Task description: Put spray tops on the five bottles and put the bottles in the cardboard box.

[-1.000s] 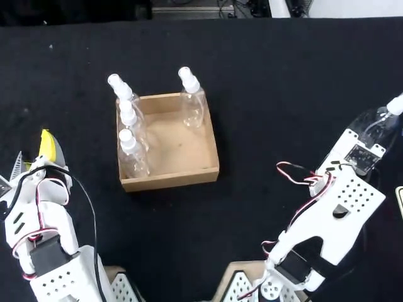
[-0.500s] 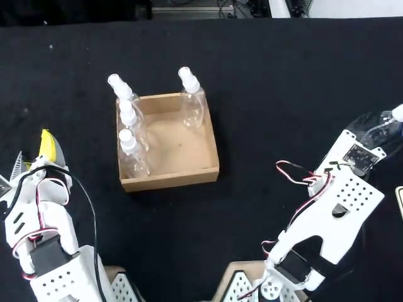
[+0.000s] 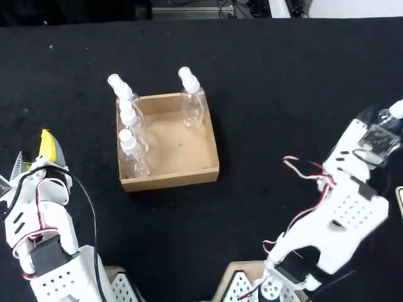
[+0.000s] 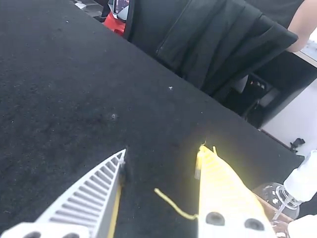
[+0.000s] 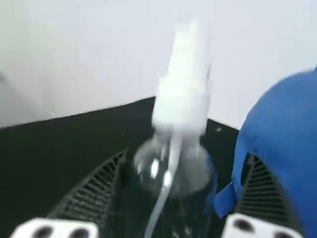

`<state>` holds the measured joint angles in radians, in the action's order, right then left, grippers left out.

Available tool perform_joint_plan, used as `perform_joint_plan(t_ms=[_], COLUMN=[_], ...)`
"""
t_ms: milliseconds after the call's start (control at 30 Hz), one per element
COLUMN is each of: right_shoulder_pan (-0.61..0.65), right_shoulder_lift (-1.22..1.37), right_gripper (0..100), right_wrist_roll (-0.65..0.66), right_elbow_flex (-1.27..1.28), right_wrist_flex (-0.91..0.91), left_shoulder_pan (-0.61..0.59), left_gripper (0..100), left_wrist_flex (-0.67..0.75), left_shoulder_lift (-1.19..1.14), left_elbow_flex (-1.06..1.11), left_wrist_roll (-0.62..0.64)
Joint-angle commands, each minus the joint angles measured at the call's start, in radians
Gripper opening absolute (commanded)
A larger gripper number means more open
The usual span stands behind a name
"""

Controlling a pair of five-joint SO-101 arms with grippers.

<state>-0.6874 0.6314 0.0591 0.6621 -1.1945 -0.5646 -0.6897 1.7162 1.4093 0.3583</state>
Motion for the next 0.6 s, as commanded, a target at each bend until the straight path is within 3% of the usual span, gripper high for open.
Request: perform_joint_plan(t_ms=[0, 567], right_shoulder_pan=[0.021, 0.015], right_shoulder_lift=[-0.257, -0.472], right_gripper=[30.7, 30.7], right_wrist_roll=[0.002, 0.009], right_elbow_flex=[0.053, 0.176], right_wrist_flex=[0.143, 0.19], left_shoulder_pan=[-0.002, -0.002], left_gripper=[21, 21], left_wrist_flex=[0.025, 0.025], left_shoulder_lift=[0.014, 0.015], left_elbow_flex=[-0.005, -0.005], left_wrist_roll=[0.005, 0.005])
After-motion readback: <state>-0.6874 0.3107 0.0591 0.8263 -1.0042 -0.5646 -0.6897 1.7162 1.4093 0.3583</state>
